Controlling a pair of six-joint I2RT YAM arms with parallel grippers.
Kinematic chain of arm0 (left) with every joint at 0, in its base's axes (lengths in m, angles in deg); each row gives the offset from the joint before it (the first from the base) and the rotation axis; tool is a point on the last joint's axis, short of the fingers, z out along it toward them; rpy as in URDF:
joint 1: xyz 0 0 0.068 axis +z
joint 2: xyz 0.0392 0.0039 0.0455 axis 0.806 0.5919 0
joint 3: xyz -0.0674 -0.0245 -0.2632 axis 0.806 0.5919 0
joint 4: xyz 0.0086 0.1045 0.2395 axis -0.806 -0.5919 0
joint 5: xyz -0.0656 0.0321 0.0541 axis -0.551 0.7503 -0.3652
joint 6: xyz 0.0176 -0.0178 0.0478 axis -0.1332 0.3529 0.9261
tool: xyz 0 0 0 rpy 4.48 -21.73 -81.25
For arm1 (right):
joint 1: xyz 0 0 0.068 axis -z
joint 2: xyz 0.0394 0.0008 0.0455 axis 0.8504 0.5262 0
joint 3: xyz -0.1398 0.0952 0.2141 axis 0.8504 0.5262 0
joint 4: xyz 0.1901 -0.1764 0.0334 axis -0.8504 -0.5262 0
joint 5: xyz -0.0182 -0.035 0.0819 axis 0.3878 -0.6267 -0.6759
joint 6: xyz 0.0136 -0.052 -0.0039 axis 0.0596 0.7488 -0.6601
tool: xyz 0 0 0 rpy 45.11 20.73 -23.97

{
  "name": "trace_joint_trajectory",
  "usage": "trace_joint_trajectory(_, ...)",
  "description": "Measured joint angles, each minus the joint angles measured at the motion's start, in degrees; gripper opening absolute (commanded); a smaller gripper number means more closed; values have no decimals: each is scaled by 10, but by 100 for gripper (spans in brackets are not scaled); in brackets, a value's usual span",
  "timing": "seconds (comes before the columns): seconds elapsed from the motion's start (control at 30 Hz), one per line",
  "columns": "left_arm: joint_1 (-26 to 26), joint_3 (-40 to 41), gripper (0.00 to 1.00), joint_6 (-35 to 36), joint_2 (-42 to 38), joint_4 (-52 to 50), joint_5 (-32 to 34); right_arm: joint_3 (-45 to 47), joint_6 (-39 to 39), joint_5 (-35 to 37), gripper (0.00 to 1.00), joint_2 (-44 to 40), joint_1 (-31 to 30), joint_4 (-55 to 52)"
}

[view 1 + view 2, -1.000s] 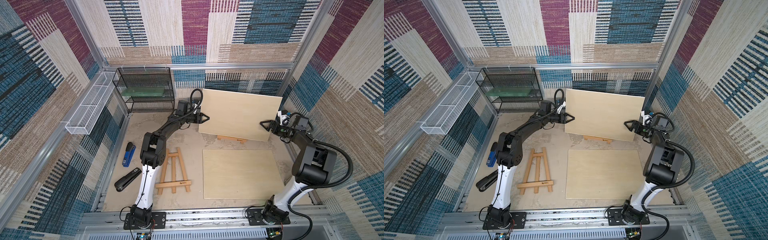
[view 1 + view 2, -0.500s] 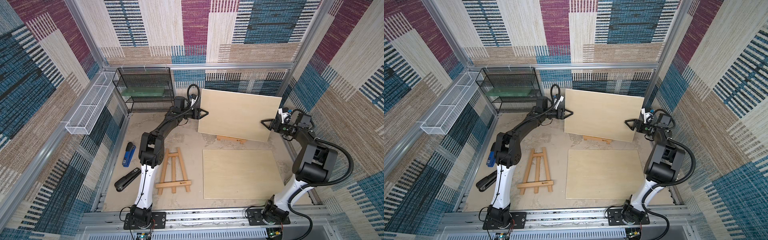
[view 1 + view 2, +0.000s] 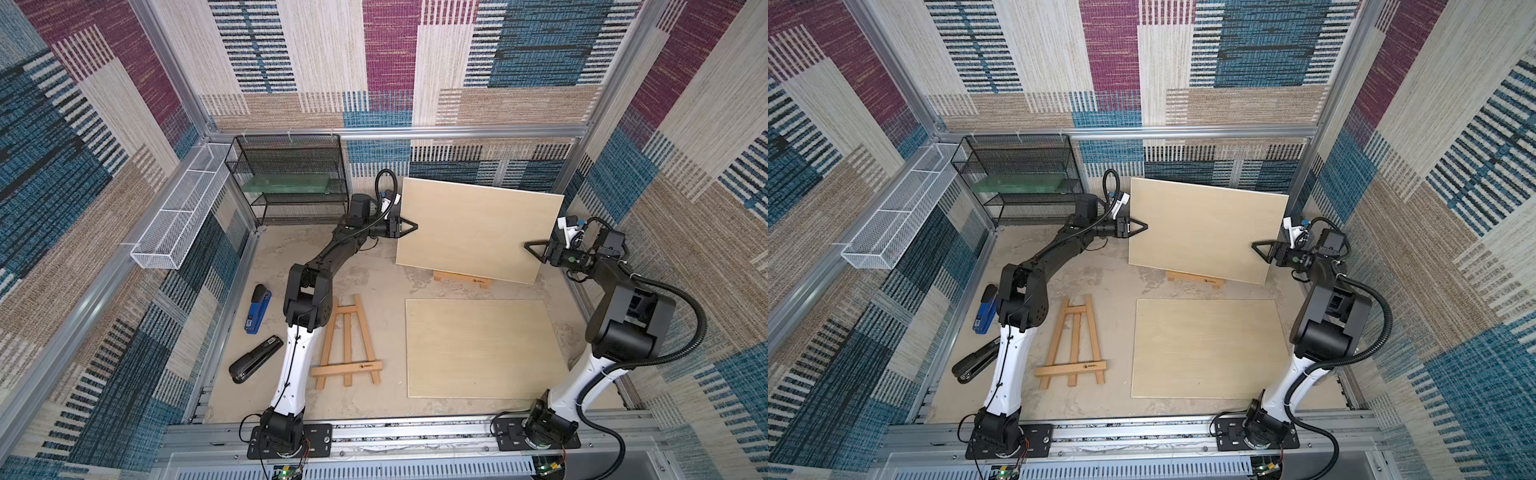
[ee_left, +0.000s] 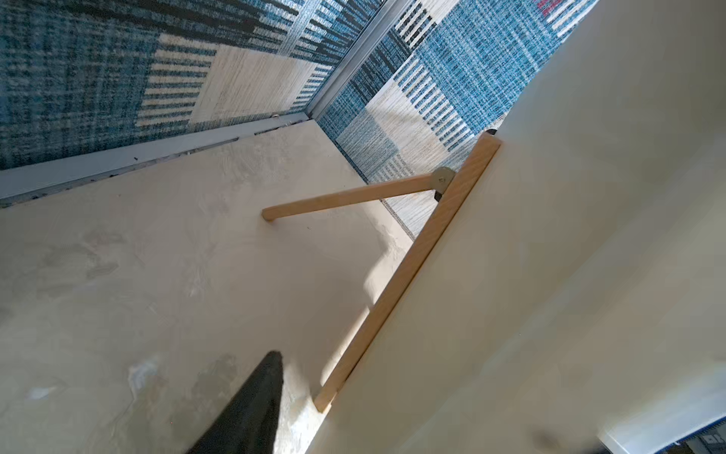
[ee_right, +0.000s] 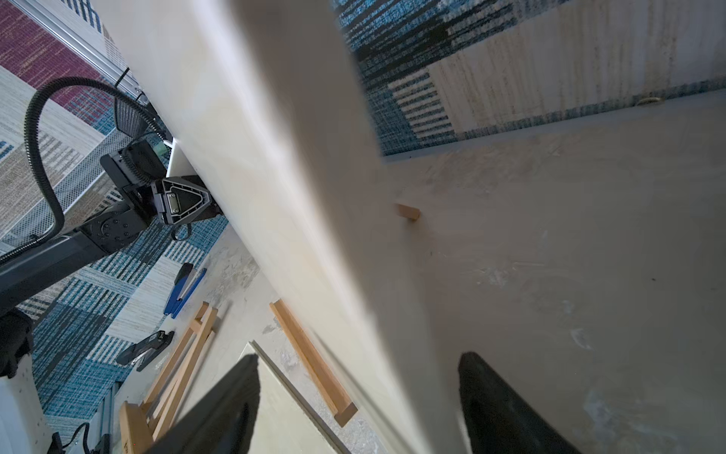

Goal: Disassemble the easel
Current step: Pick up the drawing board from the easel.

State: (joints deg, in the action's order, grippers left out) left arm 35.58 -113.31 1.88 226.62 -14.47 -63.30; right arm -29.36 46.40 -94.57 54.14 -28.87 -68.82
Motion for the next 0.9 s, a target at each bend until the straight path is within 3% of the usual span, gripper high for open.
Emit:
trace_joint_trajectory(0.33,3,-13,43,-1,6,15,-17,-3,26,-2,51,9,-1,4)
trace_joint_trajectory(0.5,4,-25,39,-1,14,23,-28,-6,30,-2,49,9,1,12)
trace_joint_trajectory(0.63,5,-31,35,-1,15,33,-28,-6,31,-3,40,-1,2,23)
trace_joint_trajectory(0.9,6,-35,34,-11,21,55,-30,2,22,1,41,-28,3,38)
